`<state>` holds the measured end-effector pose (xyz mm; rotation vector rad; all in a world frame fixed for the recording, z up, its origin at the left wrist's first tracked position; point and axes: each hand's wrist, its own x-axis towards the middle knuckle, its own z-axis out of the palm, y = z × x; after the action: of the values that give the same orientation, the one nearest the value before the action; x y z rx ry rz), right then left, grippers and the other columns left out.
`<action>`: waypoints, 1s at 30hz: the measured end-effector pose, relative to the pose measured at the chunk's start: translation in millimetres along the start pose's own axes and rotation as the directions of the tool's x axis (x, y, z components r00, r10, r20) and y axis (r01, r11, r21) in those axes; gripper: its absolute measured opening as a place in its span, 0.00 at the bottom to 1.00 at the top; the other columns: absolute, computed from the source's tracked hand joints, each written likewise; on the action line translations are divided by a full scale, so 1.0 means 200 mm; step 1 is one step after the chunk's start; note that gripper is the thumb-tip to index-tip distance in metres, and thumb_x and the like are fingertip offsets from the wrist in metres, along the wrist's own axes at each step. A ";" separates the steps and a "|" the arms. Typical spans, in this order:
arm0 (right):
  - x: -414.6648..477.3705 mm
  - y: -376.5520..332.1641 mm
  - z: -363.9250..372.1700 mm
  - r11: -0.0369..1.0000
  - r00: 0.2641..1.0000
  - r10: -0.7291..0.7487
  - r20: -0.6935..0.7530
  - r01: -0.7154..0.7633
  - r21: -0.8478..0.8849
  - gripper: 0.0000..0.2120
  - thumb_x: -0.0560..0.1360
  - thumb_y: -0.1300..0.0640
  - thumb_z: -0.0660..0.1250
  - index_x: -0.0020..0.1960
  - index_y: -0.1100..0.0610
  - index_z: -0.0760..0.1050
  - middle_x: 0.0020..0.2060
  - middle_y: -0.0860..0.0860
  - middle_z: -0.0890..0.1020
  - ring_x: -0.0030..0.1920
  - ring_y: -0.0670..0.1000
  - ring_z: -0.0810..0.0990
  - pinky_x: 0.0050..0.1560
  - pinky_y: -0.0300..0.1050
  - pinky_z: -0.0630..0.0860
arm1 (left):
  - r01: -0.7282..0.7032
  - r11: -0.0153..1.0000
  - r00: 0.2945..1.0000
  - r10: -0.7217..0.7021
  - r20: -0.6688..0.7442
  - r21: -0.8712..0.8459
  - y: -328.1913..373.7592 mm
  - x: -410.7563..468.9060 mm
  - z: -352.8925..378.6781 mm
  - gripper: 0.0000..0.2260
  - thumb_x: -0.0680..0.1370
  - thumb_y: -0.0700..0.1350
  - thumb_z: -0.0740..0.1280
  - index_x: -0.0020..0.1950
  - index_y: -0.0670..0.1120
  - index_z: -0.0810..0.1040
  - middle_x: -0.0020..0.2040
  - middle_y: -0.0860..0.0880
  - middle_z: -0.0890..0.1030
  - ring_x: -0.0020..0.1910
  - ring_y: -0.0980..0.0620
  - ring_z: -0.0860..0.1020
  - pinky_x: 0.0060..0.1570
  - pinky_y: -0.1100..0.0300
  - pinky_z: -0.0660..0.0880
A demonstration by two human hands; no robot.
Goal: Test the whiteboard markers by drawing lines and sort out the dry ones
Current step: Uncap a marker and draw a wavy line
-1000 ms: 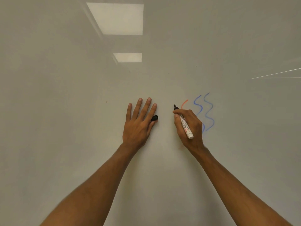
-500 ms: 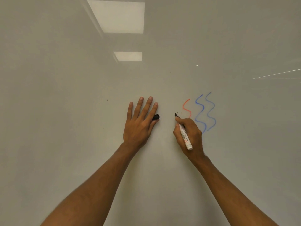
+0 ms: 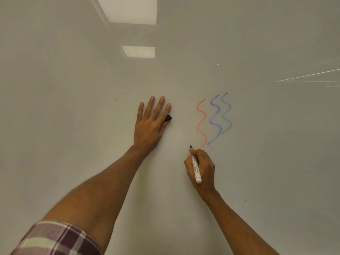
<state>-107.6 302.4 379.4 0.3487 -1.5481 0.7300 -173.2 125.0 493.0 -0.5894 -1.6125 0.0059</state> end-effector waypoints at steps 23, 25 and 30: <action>-0.30 0.05 -0.33 0.994 0.897 0.036 0.441 0.011 -0.105 0.10 0.76 0.62 0.62 0.56 0.58 0.77 0.50 0.51 0.78 0.43 0.50 0.80 0.41 0.43 0.78 | -0.112 0.985 0.953 0.145 0.267 -0.134 0.37 -0.69 -0.12 0.21 0.83 0.54 0.55 0.73 0.48 0.71 0.77 0.44 0.63 0.76 0.40 0.60 0.73 0.35 0.54; -0.36 0.06 -0.36 0.991 0.879 0.074 0.472 -0.011 -0.134 0.11 0.77 0.62 0.63 0.59 0.56 0.74 0.50 0.52 0.78 0.43 0.51 0.80 0.42 0.44 0.78 | -0.119 0.982 0.946 0.157 0.285 -0.147 0.41 -0.76 -0.11 0.21 0.83 0.54 0.55 0.73 0.48 0.71 0.77 0.44 0.63 0.76 0.40 0.60 0.73 0.35 0.54; -0.49 0.10 -0.44 0.968 0.801 0.204 0.563 -0.077 -0.241 0.15 0.77 0.58 0.65 0.63 0.53 0.70 0.47 0.50 0.82 0.41 0.51 0.81 0.40 0.45 0.78 | -0.119 0.974 0.941 0.173 0.291 -0.193 0.48 -0.91 -0.09 0.21 0.82 0.54 0.56 0.72 0.48 0.72 0.76 0.44 0.65 0.76 0.40 0.61 0.71 0.34 0.57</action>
<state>-39.2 352.2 276.5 0.3191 -2.2424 0.5918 -119.9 133.7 292.9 -0.8772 -1.8781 0.0721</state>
